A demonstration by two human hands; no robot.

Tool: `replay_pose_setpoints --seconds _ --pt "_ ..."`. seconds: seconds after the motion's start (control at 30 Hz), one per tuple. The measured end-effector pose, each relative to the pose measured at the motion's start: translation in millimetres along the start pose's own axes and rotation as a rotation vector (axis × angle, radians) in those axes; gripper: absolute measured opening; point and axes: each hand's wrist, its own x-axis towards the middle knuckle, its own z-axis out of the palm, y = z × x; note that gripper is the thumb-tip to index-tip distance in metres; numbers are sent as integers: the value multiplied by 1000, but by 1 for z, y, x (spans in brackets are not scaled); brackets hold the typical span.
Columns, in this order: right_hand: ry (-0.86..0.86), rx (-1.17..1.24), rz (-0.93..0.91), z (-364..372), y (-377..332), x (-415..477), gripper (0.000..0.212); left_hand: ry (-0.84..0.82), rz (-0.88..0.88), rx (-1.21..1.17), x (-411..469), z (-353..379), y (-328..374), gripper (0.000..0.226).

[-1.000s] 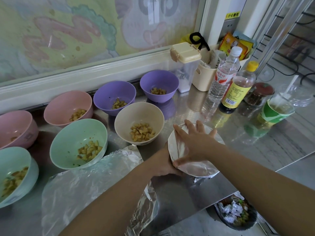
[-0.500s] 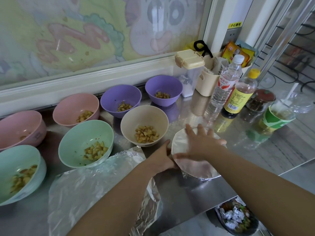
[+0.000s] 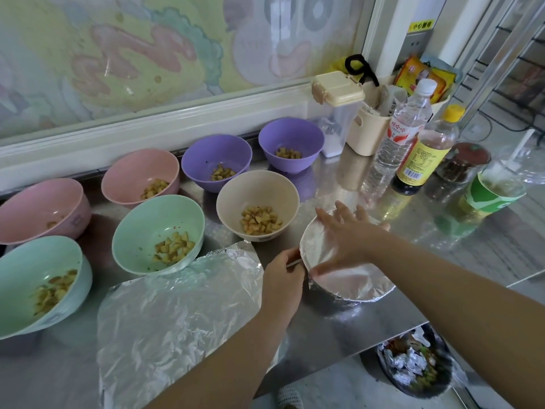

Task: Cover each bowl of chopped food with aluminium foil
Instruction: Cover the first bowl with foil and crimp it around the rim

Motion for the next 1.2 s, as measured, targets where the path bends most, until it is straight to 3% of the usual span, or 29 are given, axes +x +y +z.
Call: replay_pose_setpoints --seconds 0.17,0.33,0.47,0.57,0.67,0.83,1.1,1.2 --pt "51 15 8 10 4 11 159 -126 -131 -368 -7 -4 5 27" --pt "40 55 39 9 4 10 161 -158 -452 -337 -17 -6 8 16" --pt "36 80 27 10 4 9 161 -187 -656 -682 -19 -7 12 9" --pt "25 102 34 8 3 4 161 -151 -704 -908 -20 -2 10 11" --pt "54 104 29 13 5 5 159 -109 -638 -979 -23 1 5 27" --pt "66 116 46 14 3 -2 156 -112 -384 -708 -26 7 5 25" --pt "38 115 60 8 -3 -12 153 36 111 257 -22 -5 -7 8" --pt "41 126 60 10 -2 -11 154 107 298 475 -18 -3 -6 10"
